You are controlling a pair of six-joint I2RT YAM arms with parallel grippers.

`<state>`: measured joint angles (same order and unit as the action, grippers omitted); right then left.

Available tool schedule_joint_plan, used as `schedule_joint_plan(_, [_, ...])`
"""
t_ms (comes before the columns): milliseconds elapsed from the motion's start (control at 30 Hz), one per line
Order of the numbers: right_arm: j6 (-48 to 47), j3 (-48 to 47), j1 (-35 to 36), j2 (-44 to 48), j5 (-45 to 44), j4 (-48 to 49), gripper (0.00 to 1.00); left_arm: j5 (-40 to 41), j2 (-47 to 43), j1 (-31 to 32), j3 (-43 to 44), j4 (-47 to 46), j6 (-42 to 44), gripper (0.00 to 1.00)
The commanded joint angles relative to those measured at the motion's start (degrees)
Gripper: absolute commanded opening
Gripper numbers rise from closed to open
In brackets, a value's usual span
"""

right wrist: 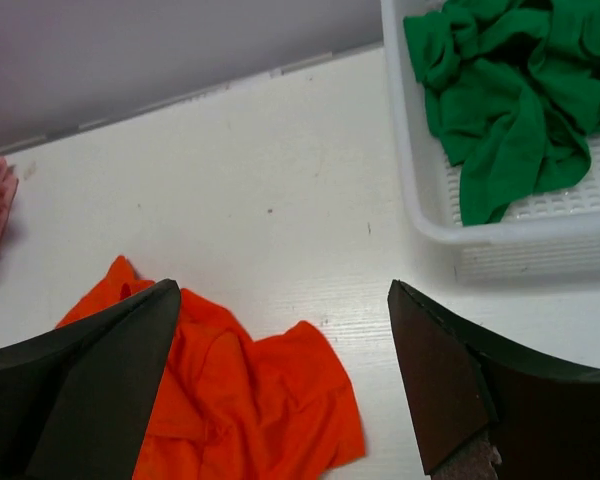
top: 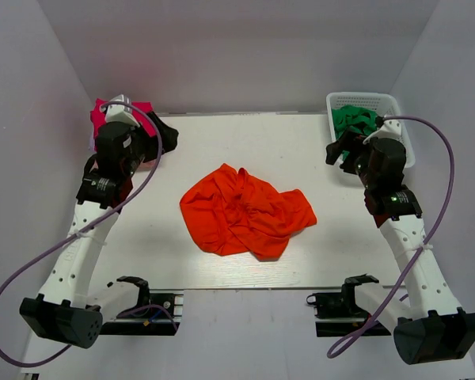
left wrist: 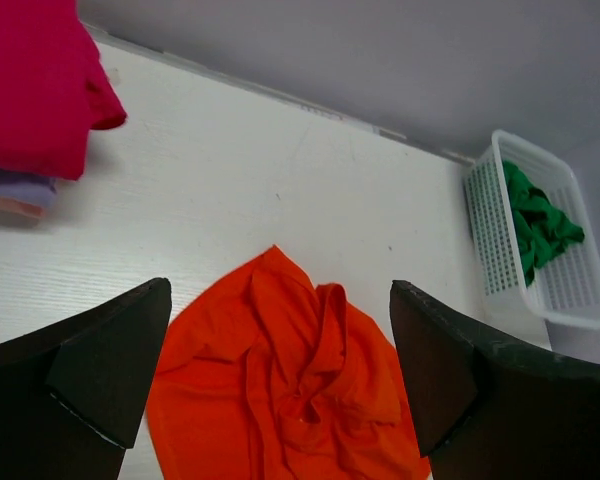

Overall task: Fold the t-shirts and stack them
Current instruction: Flatten out the tshirt

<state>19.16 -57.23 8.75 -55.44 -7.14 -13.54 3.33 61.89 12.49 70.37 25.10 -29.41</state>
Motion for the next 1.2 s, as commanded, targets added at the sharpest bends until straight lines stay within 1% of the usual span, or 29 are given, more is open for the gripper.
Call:
schedule_joint_plan(0, [1.7, -1.7, -0.1, 1.0, 3.8, -1.8, 0.9, -7.4, 2.2, 0.3, 0.0, 2.1, 0.9, 1.0])
schedule_joint_plan(33, [2.2, -0.7, -0.1, 1.2, 4.1, -1.6, 0.9, -11.2, 4.6, 0.3, 0.7, 2.8, 1.6, 1.0])
schedule_joint_plan(100, [1.1, 1.6, -0.1, 1.1, 4.9, 0.4, 0.9, -15.7, 7.2, 0.3, 0.7, 3.4, 1.6, 1.0])
schedule_joint_plan(133, [0.6, 3.0, -0.1, 1.0, 8.3, 1.1, 0.9, -18.9, 8.5, 0.3, 0.0, 4.1, 1.6, 1.0])
schedule_joint_plan(167, [-0.3, 3.3, -0.1, 0.7, 9.2, 0.9, 0.9, -20.4, 11.0, 0.3, -1.3, 4.6, 1.6, 1.0])
schedule_joint_plan(267, [-0.6, 4.1, -0.1, -1.2, 12.7, 0.1, 0.9, -24.3, 14.4, 1.5, -4.2, 5.1, 1.1, 1.0])
schedule_joint_plan(300, [-0.7, 4.1, 0.0, -2.8, 13.2, -0.1, 0.9, -24.3, 15.9, 1.5, -5.1, 4.5, 0.5, 1.0])
schedule_joint_plan(333, [-1.2, 4.8, 0.1, -3.4, 13.5, -0.1, 0.9, -24.3, 16.5, 3.0, -6.8, 4.0, 0.5, 1.0])
schedule_joint_plan(467, [-2.4, 4.6, 0.2, -8.4, 12.3, -2.4, 0.9, -23.7, 20.0, 6.3, -8.8, 2.4, -0.6, 1.0])
schedule_joint_plan(667, [-1.8, 4.3, 0.4, -15.2, 15.8, -3.8, 0.9, -21.4, 28.1, 11.4, -7.5, 1.9, -1.1, 0.92])
schedule_joint_plan(767, [-0.4, 4.2, 0.4, -17.4, 16.0, -3.2, 0.9, -17.6, 32.2, 12.2, -6.2, 3.2, -1.1, 0.87])
schedule_joint_plan(800, [0.9, 4.7, 0.3, -17.7, 16.0, -2.9, 0.9, -15.3, 34.0, 12.8, -5.6, 3.7, -1.1, 0.87])
schedule_joint_plan(933, [2.4, 5.9, 0.5, -17.9, 15.9, -0.3, 0.9, -12.7, 36.8, 14.0, -4.9, 3.6, -1.1, 0.75])
schedule_joint_plan(967, [2.5, 6.0, 0.4, -18.3, 15.8, 0.0, 0.9, -12.6, 37.9, 14.0, -4.4, 3.6, -1.1, 0.69])
schedule_joint_plan(1033, [2.8, 6.3, 0.3, -18.5, 15.3, -0.1, 0.9, -12.6, 38.5, 14.5, -4.4, 3.1, -1.1, 0.61])
schedule_joint_plan(1067, [2.9, 6.3, 0.2, -18.9, 15.0, -0.2, 0.9, -12.6, 39.4, 14.5, -3.8, 2.5, -1.1, 0.54])
schedule_joint_plan(1133, [3.3, 6.5, 0.3, -19.0, 14.9, 0.0, 0.9, -12.6, 40.2, 14.5, -3.3, 2.5, -1.1, 0.46])
schedule_joint_plan(1167, [3.3, 6.6, 0.2, -19.4, 14.9, -0.1, 0.89, -11.3, 40.9, 14.5, -3.3, 2.5, -1.1, 0.42])
